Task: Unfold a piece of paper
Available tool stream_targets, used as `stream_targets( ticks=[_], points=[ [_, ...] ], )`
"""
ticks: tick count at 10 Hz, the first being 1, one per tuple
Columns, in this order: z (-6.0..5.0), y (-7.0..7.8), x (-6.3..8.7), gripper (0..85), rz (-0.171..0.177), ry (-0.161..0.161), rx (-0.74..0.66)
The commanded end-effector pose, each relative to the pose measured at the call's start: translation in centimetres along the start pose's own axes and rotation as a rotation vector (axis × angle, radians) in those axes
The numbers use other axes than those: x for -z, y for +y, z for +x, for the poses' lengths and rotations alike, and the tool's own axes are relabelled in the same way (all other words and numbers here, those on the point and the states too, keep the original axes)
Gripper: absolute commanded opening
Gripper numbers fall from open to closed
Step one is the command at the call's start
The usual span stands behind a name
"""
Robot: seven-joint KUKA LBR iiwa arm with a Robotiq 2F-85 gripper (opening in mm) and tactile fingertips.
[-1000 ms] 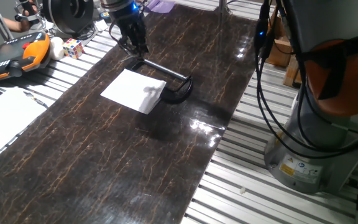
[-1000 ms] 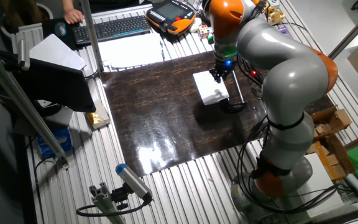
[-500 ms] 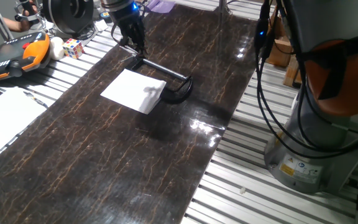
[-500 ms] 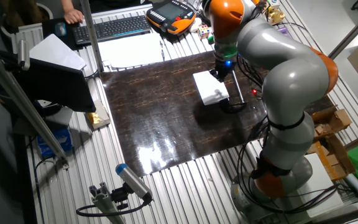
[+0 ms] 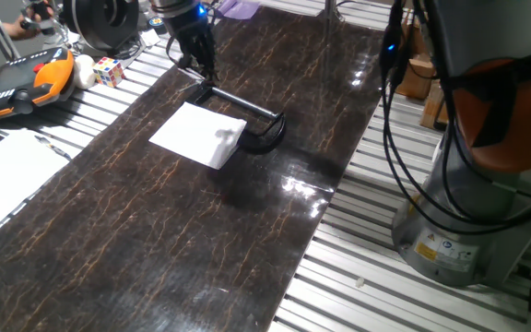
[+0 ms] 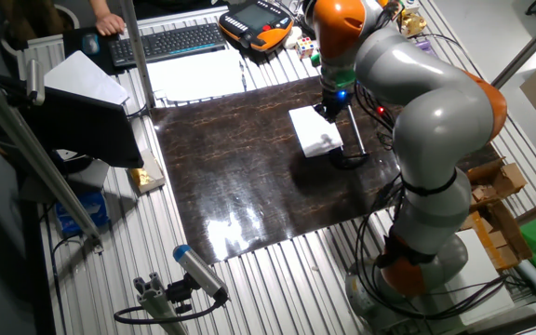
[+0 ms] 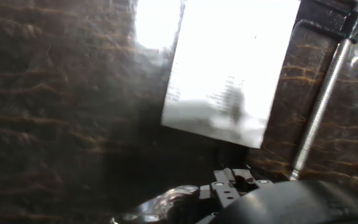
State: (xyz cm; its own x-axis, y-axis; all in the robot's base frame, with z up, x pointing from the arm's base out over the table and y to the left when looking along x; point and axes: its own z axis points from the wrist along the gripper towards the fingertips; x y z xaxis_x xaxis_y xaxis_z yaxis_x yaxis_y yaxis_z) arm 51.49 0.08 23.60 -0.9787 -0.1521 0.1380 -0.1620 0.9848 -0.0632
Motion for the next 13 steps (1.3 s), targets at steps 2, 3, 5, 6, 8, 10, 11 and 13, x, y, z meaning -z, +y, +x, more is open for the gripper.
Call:
stream_targets(
  ticks=[2, 3, 5, 6, 8, 10, 11, 13],
  points=[
    [0.0, 0.0, 0.0, 1.0, -0.134, 0.006, -0.091],
    [0.0, 0.0, 0.0, 1.0, -0.137, 0.02, -0.15],
    [0.0, 0.0, 0.0, 1.0, -0.092, 0.034, -0.286],
    [0.0, 0.0, 0.0, 1.0, -0.066, 0.047, -0.324],
    [0.0, 0.0, 0.0, 1.0, -0.06, 0.067, -0.386],
    [-0.6, -1.2, -1.7, 21.7, -0.02, 0.077, -0.413],
    [-0.8, -2.0, -2.9, 32.0, 0.004, 0.074, -0.441],
    [-1.3, -3.7, -5.6, 52.3, 0.017, 0.027, -0.48]
  ],
)
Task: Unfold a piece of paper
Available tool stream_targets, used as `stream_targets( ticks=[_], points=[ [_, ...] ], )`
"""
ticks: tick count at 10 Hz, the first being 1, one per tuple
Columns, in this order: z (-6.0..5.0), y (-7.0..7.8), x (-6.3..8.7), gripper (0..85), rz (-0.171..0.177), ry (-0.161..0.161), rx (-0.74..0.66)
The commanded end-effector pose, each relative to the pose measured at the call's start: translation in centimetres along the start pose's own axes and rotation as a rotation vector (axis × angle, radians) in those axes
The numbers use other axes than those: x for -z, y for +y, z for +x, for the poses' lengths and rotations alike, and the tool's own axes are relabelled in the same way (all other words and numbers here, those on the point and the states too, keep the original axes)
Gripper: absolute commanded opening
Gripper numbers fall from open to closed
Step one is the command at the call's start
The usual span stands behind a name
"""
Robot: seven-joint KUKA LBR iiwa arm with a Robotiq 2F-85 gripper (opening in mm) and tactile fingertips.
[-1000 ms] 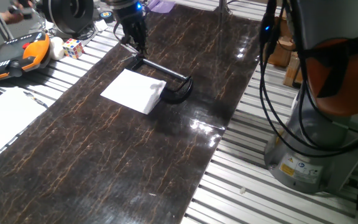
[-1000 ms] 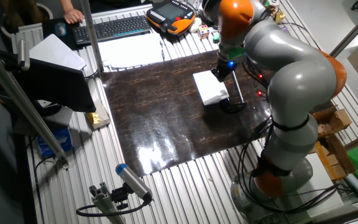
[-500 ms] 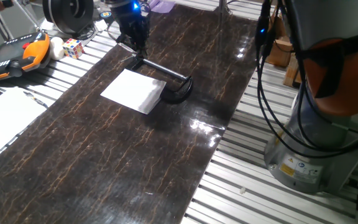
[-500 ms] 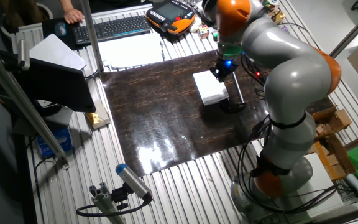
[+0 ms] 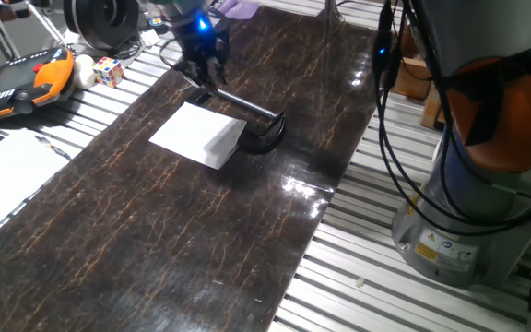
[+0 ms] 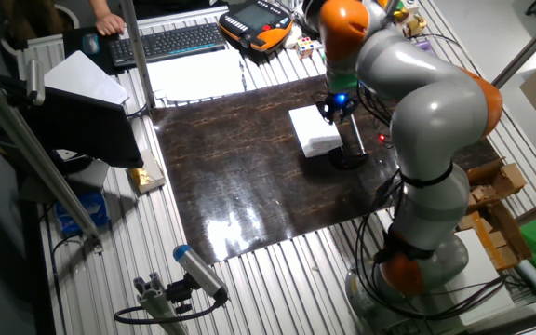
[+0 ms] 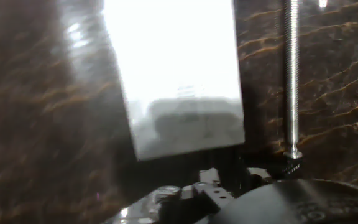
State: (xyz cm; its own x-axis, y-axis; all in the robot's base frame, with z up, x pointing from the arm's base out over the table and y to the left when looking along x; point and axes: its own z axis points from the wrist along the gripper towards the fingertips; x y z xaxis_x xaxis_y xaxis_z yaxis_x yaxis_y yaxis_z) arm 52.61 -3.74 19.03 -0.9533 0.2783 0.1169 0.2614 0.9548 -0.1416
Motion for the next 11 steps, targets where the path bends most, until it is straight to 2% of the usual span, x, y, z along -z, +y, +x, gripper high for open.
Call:
stream_targets(
  ticks=[1, 2, 4, 5, 6, 7, 9, 11],
  points=[
    [-0.6, -0.5, -2.1, 56.7, -0.018, -0.019, -0.059],
    [-0.9, -0.9, -3.4, 62.0, -0.015, -0.044, -0.074],
    [-1.1, -1.0, -6.0, 64.3, -0.015, -0.094, -0.102],
    [-1.1, -1.3, -7.2, 65.0, -0.023, -0.109, -0.094],
    [-1.0, -1.3, -8.2, 65.0, -0.043, -0.117, -0.092],
    [-0.9, -1.3, -8.8, 65.3, -0.048, -0.122, -0.092],
    [-1.0, -1.5, -9.4, 65.3, -0.064, -0.12, -0.086],
    [-1.3, -1.8, -10.8, 66.3, -0.068, -0.148, -0.077]
  ],
)
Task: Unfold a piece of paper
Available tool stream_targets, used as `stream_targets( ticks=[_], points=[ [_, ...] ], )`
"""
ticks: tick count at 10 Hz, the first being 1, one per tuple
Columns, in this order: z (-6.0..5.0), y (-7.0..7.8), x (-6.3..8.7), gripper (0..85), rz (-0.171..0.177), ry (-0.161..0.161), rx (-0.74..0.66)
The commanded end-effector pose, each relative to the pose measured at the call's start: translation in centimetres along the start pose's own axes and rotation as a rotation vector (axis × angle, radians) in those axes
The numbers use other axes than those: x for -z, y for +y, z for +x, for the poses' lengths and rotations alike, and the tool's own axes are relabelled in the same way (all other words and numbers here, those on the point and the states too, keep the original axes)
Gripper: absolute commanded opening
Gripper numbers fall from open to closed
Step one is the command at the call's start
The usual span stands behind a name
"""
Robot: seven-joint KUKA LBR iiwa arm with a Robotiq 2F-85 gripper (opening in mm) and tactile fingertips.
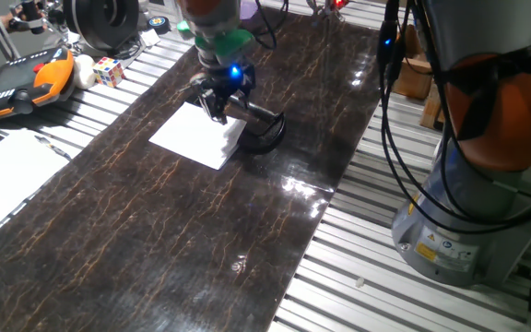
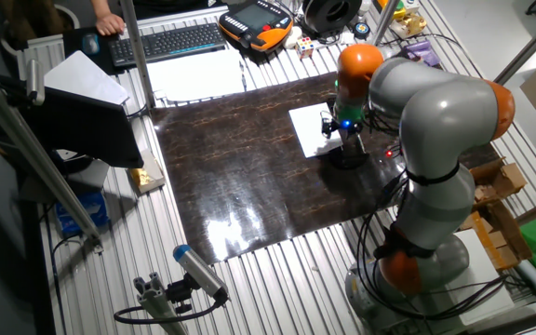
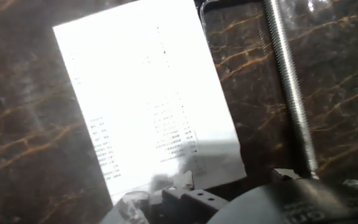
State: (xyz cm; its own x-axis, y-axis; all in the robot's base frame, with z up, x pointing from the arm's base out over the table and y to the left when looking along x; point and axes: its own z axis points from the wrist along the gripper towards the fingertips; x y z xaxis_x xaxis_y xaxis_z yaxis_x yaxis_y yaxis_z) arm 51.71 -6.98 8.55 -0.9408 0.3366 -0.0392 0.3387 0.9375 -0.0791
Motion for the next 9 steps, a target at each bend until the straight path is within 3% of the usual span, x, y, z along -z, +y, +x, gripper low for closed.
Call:
stream_targets(
  ticks=[1, 2, 5, 9],
  points=[
    [0.0, -0.2, -0.2, 67.3, 0.002, -0.002, 0.004],
    [0.0, -0.5, -0.4, 67.7, -0.009, 0.0, 0.005],
    [0.1, -1.2, -1.9, 66.0, -0.039, -0.036, 0.017],
    [0.2, -1.4, -2.7, 60.3, -0.054, -0.062, 0.03]
  ],
)
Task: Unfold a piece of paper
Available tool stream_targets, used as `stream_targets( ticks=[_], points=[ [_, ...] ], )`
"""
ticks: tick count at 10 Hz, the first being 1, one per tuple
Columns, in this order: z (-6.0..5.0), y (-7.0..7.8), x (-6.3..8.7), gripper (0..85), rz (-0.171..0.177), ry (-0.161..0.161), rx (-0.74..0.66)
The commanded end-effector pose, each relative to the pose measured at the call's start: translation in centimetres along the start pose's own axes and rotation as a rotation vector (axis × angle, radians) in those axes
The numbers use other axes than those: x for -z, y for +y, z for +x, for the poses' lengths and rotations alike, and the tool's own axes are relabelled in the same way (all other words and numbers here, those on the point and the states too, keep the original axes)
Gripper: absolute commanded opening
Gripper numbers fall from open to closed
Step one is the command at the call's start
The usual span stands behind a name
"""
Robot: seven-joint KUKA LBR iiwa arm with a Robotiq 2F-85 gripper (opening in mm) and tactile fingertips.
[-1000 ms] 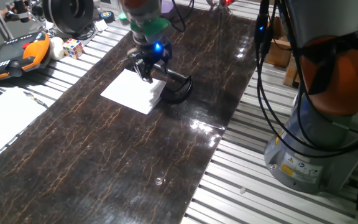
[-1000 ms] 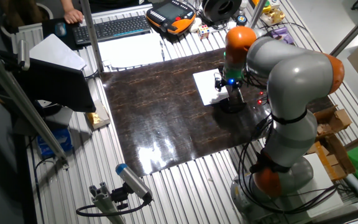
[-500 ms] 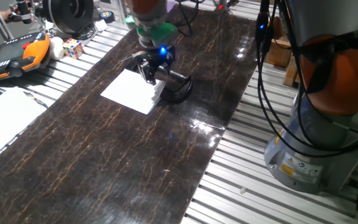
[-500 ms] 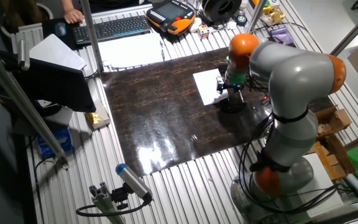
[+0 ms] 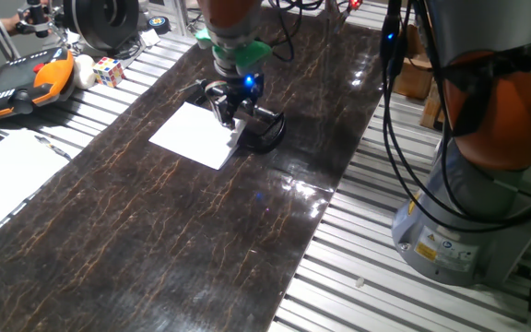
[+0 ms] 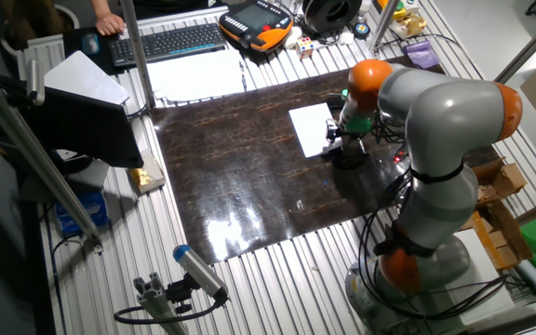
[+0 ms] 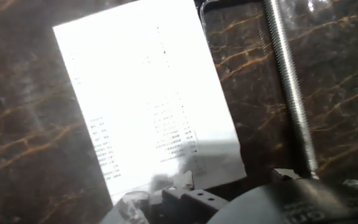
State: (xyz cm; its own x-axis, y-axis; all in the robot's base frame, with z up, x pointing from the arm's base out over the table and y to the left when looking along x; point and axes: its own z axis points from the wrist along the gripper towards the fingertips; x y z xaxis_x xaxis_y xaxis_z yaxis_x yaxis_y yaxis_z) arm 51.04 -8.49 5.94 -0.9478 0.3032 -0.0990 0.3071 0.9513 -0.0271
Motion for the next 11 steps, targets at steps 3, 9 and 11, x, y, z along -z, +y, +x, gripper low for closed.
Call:
stream_targets(
  ticks=[3, 9, 11],
  points=[
    [0.05, -0.01, -0.23, 54.7, -0.011, -0.008, 0.006],
    [0.09, 0.07, -0.51, 29.7, -0.026, -0.003, 0.029],
    [0.08, 0.1, -0.53, 7.3, -0.04, 0.004, 0.051]
  ],
)
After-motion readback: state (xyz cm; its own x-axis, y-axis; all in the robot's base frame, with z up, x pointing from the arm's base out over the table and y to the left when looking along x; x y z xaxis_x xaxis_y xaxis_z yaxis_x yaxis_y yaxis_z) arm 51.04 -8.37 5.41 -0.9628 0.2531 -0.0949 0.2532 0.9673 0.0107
